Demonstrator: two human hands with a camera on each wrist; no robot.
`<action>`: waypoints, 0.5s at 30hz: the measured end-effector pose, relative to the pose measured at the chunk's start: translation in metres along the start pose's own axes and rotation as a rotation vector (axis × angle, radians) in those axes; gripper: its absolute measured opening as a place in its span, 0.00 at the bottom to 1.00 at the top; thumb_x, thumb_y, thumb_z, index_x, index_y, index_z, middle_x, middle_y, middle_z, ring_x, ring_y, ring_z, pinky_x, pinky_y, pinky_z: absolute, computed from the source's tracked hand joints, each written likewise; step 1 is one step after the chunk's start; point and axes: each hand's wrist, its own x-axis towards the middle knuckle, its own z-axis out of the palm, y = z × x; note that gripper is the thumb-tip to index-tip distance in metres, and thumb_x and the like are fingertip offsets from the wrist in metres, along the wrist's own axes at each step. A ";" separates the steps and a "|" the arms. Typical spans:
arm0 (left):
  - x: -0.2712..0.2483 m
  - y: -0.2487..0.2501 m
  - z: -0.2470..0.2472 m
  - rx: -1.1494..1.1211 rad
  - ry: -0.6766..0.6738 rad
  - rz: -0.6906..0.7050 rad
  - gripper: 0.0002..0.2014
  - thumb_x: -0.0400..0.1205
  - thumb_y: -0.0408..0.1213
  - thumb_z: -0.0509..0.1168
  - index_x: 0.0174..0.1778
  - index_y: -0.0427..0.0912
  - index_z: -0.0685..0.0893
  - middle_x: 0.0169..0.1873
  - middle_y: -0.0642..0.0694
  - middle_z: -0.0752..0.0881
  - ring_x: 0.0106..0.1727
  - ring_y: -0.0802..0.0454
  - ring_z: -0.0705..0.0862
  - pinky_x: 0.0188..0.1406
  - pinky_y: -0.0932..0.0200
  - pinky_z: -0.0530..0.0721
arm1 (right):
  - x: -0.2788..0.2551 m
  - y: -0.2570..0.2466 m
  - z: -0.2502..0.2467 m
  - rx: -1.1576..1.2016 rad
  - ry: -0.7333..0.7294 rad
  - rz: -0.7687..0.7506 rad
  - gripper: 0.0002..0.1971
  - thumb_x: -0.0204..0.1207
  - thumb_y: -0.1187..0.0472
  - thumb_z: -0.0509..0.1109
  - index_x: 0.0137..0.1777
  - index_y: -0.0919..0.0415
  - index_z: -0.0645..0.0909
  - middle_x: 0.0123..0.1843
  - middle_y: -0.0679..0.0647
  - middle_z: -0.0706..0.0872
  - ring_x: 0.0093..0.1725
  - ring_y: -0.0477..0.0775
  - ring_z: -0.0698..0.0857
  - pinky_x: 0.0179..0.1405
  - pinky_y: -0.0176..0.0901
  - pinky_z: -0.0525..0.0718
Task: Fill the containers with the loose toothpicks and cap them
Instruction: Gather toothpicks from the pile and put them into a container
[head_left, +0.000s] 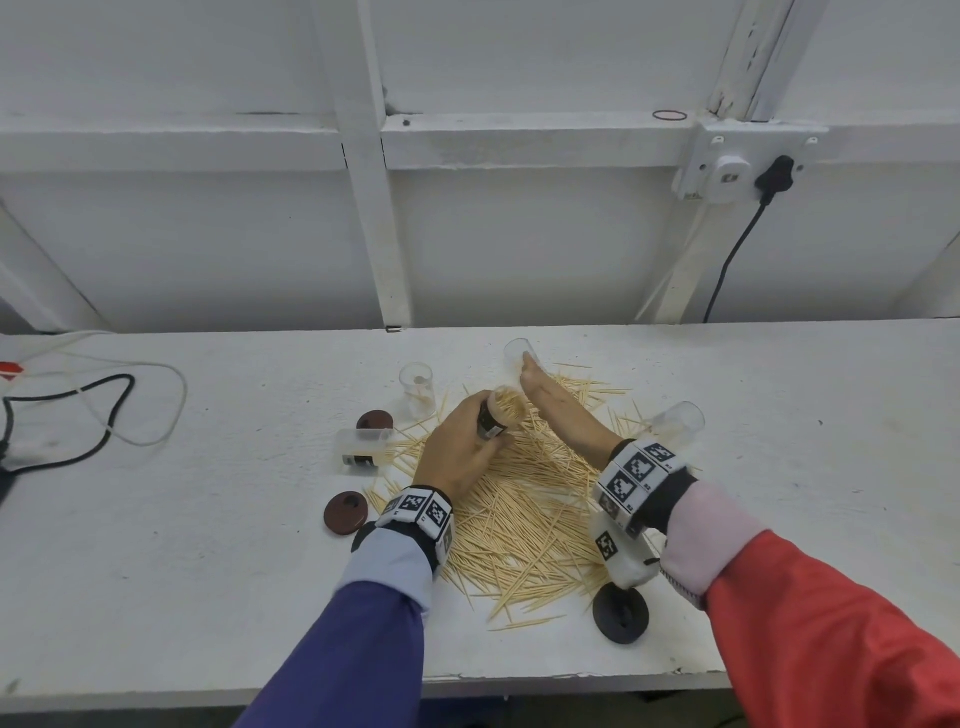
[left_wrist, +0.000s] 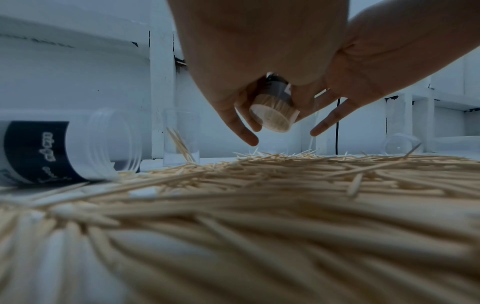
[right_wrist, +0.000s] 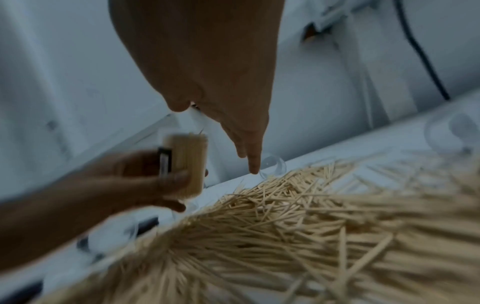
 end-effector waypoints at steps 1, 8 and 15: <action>0.000 0.000 0.000 0.006 0.006 -0.005 0.26 0.80 0.52 0.70 0.72 0.51 0.72 0.60 0.58 0.82 0.57 0.60 0.80 0.54 0.62 0.79 | 0.000 0.001 0.003 -0.060 -0.024 -0.015 0.32 0.86 0.39 0.47 0.86 0.46 0.42 0.87 0.44 0.46 0.85 0.45 0.49 0.78 0.44 0.50; -0.001 0.002 -0.001 0.053 0.032 -0.002 0.22 0.82 0.48 0.67 0.71 0.50 0.73 0.61 0.54 0.81 0.59 0.56 0.80 0.52 0.52 0.84 | 0.001 0.003 0.004 -0.166 -0.099 -0.081 0.33 0.81 0.51 0.70 0.84 0.48 0.61 0.78 0.46 0.70 0.75 0.45 0.70 0.69 0.40 0.70; 0.002 -0.003 -0.002 0.173 0.048 0.072 0.42 0.81 0.42 0.70 0.86 0.47 0.53 0.85 0.51 0.55 0.83 0.59 0.57 0.63 0.65 0.73 | 0.011 0.005 0.000 -0.340 0.257 -0.087 0.25 0.64 0.59 0.83 0.58 0.57 0.77 0.53 0.52 0.84 0.42 0.50 0.88 0.40 0.43 0.87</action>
